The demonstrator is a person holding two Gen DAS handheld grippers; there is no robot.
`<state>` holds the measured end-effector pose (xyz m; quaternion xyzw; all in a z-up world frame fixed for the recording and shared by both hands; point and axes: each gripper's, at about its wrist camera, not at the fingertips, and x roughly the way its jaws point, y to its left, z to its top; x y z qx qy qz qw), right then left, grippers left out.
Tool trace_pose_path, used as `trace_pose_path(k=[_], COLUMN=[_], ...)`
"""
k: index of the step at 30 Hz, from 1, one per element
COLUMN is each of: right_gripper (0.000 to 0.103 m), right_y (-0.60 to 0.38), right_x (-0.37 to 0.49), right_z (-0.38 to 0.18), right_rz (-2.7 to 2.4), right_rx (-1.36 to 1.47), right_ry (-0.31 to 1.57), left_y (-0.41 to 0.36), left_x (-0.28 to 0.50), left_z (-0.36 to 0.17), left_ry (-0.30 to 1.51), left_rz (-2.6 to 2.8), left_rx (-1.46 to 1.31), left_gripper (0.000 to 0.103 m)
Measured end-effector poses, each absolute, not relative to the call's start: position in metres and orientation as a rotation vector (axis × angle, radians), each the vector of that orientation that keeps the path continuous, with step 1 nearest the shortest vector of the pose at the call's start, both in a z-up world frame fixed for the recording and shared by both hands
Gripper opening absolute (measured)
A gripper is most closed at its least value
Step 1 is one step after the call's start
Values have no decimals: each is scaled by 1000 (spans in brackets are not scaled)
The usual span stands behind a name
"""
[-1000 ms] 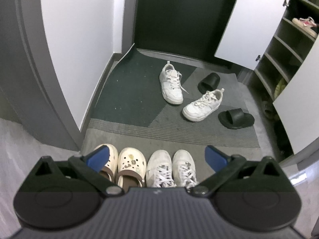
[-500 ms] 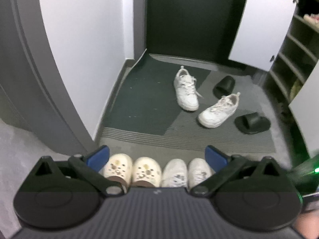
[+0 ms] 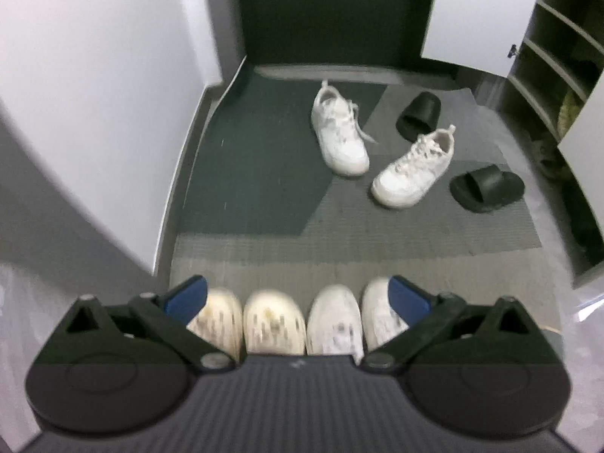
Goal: Organize scattered shoes
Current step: 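Grasp a white sneaker on the mat by its heel with the left gripper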
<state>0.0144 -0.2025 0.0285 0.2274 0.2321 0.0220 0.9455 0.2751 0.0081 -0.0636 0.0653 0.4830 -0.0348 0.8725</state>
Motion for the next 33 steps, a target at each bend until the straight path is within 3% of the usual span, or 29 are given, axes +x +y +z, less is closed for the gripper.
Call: trace_pose_path(k=[5, 9, 20, 26, 33], right_gripper=[103, 103, 103, 103, 103], right_y=[-227, -244, -272, -270, -246], right_x=[20, 36, 145, 202, 228], right_z=[10, -4, -111, -143, -180], right_rz=[11, -13, -176, -216, -183], right_rx=[607, 747, 885, 962, 1013], right_ry=[484, 512, 928, 954, 1101], left_y=[-38, -71, -99, -106, -139], left_x=[343, 432, 623, 676, 718], left_z=[-120, -196, -338, -377, -435], left_ry=[973, 1030, 1041, 1016, 1055], left_rz=[-94, -59, 8, -10, -57], left_rx=[195, 197, 93, 26, 207], left_gripper=[103, 103, 103, 103, 103])
